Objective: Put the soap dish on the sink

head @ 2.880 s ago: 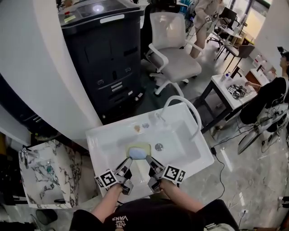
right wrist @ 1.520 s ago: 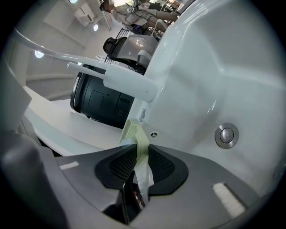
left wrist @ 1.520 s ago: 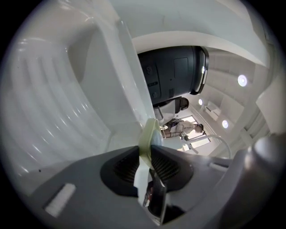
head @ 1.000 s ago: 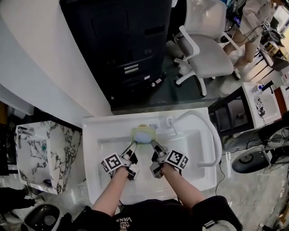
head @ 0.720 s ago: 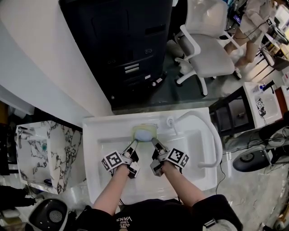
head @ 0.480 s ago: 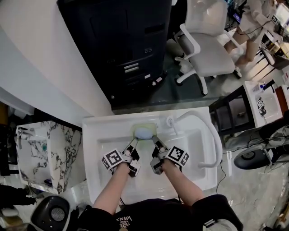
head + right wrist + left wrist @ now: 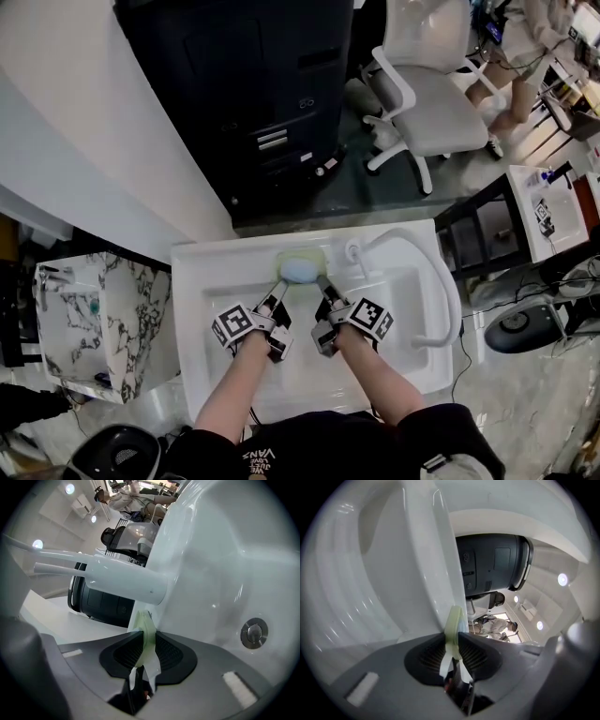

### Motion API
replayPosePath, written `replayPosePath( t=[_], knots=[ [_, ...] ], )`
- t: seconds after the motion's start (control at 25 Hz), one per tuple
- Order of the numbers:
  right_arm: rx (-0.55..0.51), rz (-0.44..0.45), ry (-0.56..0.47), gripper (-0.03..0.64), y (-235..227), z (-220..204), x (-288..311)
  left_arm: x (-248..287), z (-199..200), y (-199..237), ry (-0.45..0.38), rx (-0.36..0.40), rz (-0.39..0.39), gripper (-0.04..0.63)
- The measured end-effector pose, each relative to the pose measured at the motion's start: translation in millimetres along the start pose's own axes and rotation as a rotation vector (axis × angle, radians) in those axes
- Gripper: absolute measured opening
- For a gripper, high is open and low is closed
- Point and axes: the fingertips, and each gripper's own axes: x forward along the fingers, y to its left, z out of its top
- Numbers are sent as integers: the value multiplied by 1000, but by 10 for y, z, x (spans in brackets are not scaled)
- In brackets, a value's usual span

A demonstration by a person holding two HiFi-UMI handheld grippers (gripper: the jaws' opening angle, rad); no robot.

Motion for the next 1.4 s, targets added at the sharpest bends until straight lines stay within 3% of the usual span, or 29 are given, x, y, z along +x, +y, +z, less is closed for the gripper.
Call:
replayPosePath(
  t=[0.48, 1.04, 1.4],
  knots=[
    [-12, 6, -6, 78, 19, 19, 6, 21, 4, -47, -3, -11, -12, 117],
    [4, 16, -35, 95, 48, 39, -74, 23, 25, -130, -17, -25, -44, 179],
    [19, 30, -51, 100, 62, 49, -187, 7, 42, -107, -38, -45, -56, 183]
  ],
)
